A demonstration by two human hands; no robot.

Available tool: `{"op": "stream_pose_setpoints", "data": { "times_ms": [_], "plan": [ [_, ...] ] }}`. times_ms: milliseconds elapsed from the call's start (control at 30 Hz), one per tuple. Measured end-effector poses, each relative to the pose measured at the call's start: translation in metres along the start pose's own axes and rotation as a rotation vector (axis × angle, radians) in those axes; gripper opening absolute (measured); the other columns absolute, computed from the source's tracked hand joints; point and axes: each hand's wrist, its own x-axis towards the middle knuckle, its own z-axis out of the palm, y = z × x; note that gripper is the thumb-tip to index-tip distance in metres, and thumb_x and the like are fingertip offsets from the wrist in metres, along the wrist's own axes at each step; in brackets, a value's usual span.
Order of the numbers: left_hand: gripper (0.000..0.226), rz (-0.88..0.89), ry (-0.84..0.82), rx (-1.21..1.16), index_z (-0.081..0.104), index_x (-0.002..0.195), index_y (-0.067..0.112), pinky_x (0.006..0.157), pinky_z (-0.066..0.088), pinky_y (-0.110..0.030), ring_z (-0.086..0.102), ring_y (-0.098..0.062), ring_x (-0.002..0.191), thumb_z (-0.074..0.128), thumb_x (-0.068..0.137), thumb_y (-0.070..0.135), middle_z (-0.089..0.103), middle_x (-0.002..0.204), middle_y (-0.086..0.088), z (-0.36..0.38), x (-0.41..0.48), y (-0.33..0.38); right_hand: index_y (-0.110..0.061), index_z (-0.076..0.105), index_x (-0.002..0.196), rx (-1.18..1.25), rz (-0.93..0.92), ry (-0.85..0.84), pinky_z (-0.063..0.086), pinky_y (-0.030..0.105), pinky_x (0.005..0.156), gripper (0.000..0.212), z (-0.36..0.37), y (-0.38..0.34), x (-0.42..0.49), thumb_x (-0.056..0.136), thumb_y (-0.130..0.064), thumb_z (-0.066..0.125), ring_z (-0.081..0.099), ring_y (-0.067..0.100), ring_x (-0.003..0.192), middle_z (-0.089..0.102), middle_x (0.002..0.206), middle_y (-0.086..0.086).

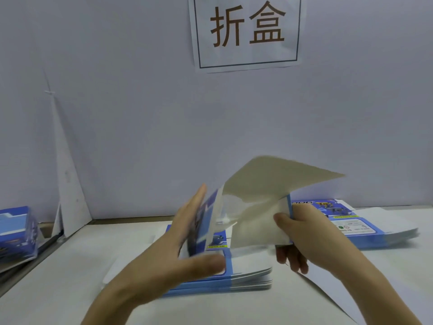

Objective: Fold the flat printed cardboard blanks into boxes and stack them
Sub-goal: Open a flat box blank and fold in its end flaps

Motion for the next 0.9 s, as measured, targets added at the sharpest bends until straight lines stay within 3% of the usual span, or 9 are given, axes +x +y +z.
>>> {"op": "stream_pose_setpoints", "data": {
  "times_ms": [67, 133, 233, 267, 367, 433, 500, 700, 900],
  "plan": [
    [0.051, -0.047, 0.036, -0.159, 0.026, 0.149, 0.025, 0.112, 0.034, -0.036, 0.036, -0.012, 0.138, 0.043, 0.1, 0.027, 0.034, 0.152, 0.01, 0.004, 0.013, 0.008, 0.012, 0.054, 0.077, -0.042, 0.006, -0.007, 0.037, 0.02, 0.036, 0.034, 0.002, 0.0, 0.0, 0.094, -0.009, 0.033, 0.047, 0.018, 0.03, 0.064, 0.05, 0.011],
    [0.041, -0.011, 0.034, -0.316, 0.041, 0.139, 0.01, 0.111, 0.032, -0.038, 0.042, -0.021, 0.133, 0.023, 0.104, 0.021, 0.044, 0.144, -0.005, 0.005, 0.012, 0.004, 0.011, 0.054, 0.074, -0.066, 0.003, -0.013, 0.038, 0.02, 0.036, 0.035, 0.003, -0.002, -0.001, 0.093, -0.01, 0.034, 0.048, 0.019, 0.031, 0.064, 0.05, 0.012],
    [0.052, -0.153, 0.168, -0.352, 0.041, 0.141, 0.007, 0.108, 0.034, -0.053, 0.049, -0.028, 0.123, 0.048, 0.092, 0.02, 0.052, 0.138, -0.018, 0.011, 0.028, 0.0, 0.006, 0.053, 0.074, -0.09, -0.005, -0.009, 0.038, 0.02, 0.036, 0.033, 0.003, -0.003, -0.003, 0.096, -0.012, 0.034, 0.049, 0.017, 0.031, 0.063, 0.049, 0.01],
    [0.057, -0.182, 0.189, -0.316, 0.043, 0.14, 0.009, 0.105, 0.04, -0.052, 0.054, -0.028, 0.12, 0.053, 0.085, 0.02, 0.057, 0.132, -0.016, 0.011, 0.032, 0.0, 0.002, 0.052, 0.073, -0.111, -0.009, -0.011, 0.039, 0.02, 0.037, 0.033, 0.002, -0.003, -0.004, 0.097, -0.013, 0.034, 0.048, 0.016, 0.031, 0.062, 0.048, 0.008],
    [0.062, -0.176, 0.204, -0.323, 0.055, 0.12, 0.025, 0.072, 0.053, -0.02, 0.068, -0.006, 0.091, 0.064, 0.059, 0.035, 0.073, 0.098, 0.012, 0.011, 0.027, -0.007, -0.001, 0.05, 0.07, -0.155, -0.017, -0.017, 0.04, 0.021, 0.038, 0.035, 0.004, -0.003, -0.005, 0.098, -0.017, 0.036, 0.048, 0.014, 0.03, 0.062, 0.046, 0.006],
    [0.05, -0.162, 0.204, -0.321, 0.056, 0.113, 0.038, 0.063, 0.052, -0.017, 0.069, -0.002, 0.081, 0.063, 0.063, 0.035, 0.072, 0.088, 0.019, 0.013, 0.019, -0.014, -0.003, 0.052, 0.073, -0.171, -0.031, -0.007, 0.04, 0.021, 0.038, 0.036, 0.006, -0.005, -0.005, 0.099, -0.024, 0.039, 0.049, 0.013, 0.03, 0.062, 0.047, 0.005],
    [0.029, -0.149, 0.183, -0.212, 0.056, 0.108, 0.053, 0.069, 0.051, -0.018, 0.067, 0.0, 0.089, 0.059, 0.08, 0.043, 0.069, 0.098, 0.023, 0.016, 0.007, -0.011, -0.012, 0.055, 0.077, -0.208, -0.082, 0.027, 0.039, 0.02, 0.039, 0.032, 0.009, -0.007, -0.006, 0.099, -0.032, 0.042, 0.052, 0.011, 0.034, 0.063, 0.051, 0.003],
    [0.024, -0.297, 0.595, 0.281, 0.047, 0.076, 0.031, 0.046, 0.038, -0.003, 0.05, -0.002, 0.061, 0.041, 0.099, 0.03, 0.053, 0.075, 0.016, 0.019, -0.002, 0.006, -0.017, 0.044, 0.074, -0.402, -0.218, 0.141, 0.048, 0.035, 0.061, 0.024, 0.023, -0.012, -0.008, 0.096, -0.023, 0.039, 0.061, 0.024, 0.065, 0.065, 0.07, 0.007],
    [0.025, -0.383, 0.588, 0.393, 0.048, 0.071, 0.03, 0.057, 0.042, -0.015, 0.052, -0.006, 0.069, 0.047, 0.095, 0.037, 0.054, 0.074, 0.013, 0.006, -0.002, 0.01, -0.026, 0.038, 0.068, -0.417, -0.297, 0.135, 0.047, 0.035, 0.064, 0.028, 0.024, -0.013, -0.008, 0.096, -0.029, 0.042, 0.058, 0.021, 0.06, 0.065, 0.067, 0.008]
  ]
}}
